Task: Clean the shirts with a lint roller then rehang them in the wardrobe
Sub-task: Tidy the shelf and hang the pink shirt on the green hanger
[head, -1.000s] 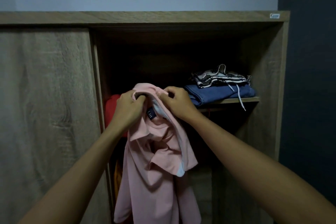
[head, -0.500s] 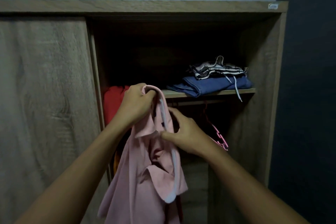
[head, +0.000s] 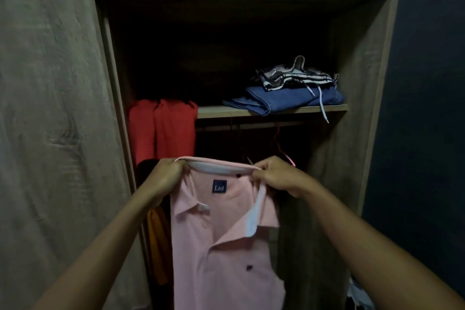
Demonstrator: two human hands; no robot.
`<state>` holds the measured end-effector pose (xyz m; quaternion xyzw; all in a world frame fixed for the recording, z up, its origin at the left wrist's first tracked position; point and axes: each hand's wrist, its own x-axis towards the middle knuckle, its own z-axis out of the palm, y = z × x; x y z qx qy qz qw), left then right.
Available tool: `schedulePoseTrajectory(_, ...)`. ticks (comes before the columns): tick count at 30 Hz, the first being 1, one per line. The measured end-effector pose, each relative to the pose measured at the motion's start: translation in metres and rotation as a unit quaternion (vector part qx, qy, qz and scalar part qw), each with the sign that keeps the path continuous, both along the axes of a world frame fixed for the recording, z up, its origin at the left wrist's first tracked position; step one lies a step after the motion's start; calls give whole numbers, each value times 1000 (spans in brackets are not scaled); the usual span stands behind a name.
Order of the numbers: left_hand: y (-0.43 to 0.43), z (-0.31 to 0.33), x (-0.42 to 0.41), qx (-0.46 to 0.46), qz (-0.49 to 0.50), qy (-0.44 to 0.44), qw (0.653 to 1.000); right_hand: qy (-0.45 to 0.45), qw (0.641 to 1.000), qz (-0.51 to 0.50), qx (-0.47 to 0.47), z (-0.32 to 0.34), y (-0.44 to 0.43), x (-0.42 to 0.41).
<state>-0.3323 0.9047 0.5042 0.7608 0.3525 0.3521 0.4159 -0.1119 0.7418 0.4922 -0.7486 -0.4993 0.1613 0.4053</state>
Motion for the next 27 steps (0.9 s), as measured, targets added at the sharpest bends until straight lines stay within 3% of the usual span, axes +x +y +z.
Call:
schedulePoseTrajectory(2,-2,-7,9,-19,-14,-11,1000,88,994,56,-38,-13,2,9)
schedulePoseTrajectory(4,-6,-10,19,-19,-19,-11,1000,160,986,45,-2,-24,11,21)
schedulePoseTrajectory(7,-5,-11,39,0,-42,3,999,85,989,-81,93,-38,37,43)
schedulePoseTrajectory(10,2,-14,56,-31,-35,6,999,13,975,-180,130,-48,65,62)
schedulePoseTrajectory(15,-3,-15,74,47,-24,19,998,-92,965,-240,50,-56,106,89)
schedulePoseTrajectory(23,5,-22,83,69,6,15,997,-144,970,-166,-107,-51,145,106)
schedulePoseTrajectory(27,0,-22,84,76,9,25,997,-100,976,-150,-124,-46,157,106)
